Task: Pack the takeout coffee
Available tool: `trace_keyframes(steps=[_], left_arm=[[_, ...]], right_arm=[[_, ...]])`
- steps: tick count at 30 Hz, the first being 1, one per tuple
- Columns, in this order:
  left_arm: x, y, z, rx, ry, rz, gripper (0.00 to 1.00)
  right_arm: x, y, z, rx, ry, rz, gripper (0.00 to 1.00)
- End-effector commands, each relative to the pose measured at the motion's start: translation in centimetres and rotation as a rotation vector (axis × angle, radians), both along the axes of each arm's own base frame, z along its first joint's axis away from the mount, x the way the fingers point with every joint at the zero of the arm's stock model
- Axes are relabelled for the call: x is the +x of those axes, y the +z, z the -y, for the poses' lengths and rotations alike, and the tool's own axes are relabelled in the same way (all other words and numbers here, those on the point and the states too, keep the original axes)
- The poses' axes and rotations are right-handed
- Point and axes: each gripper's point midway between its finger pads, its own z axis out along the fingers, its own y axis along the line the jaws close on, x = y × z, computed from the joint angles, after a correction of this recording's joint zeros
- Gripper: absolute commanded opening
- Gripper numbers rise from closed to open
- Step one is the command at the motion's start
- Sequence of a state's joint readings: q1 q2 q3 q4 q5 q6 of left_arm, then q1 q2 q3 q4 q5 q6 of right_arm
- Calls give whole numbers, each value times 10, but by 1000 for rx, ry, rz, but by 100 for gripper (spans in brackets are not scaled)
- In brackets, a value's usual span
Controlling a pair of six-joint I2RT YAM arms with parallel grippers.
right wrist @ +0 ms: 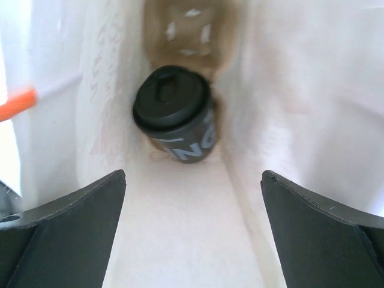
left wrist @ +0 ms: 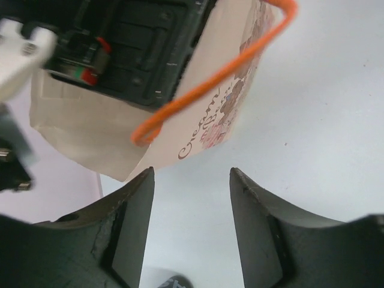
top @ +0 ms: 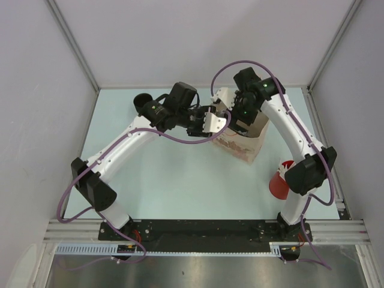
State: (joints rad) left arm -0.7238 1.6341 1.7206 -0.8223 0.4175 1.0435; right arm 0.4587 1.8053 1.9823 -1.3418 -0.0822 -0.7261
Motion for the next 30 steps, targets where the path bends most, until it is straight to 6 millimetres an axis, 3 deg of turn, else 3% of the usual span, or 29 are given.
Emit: trace_keyframes(steps=[1,11,18,20,22,23,26,27,29,30], left_arm=[[7,22,9,-66,32,48,59],[26,33,14,-127,146,71,69],[55,65,7,-249,302,105,80],[63,74,1,-294,346,87,86],[70,89,-2,-347,372,90,93],[76,91,-5,-369,401,70,95],[85,97,-3,-404,431,39,99],[86,106,-1,-423,425,42,99],[93,99,4,-423,439,8,99],[95,106,7,-437,437,9,100]], right_arm=[[19,44,8,51,-63,151,100],[35,90,8,188,-145,289,100],[32,154,6,333,-194,458,100],[26,180,8,391,-210,529,100],[22,193,14,418,-233,572,100],[17,210,20,448,-248,627,100],[7,232,37,489,-288,727,100],[4,236,42,504,-307,748,100],[-3,245,57,529,-344,815,100],[-6,246,62,539,-361,834,100]])
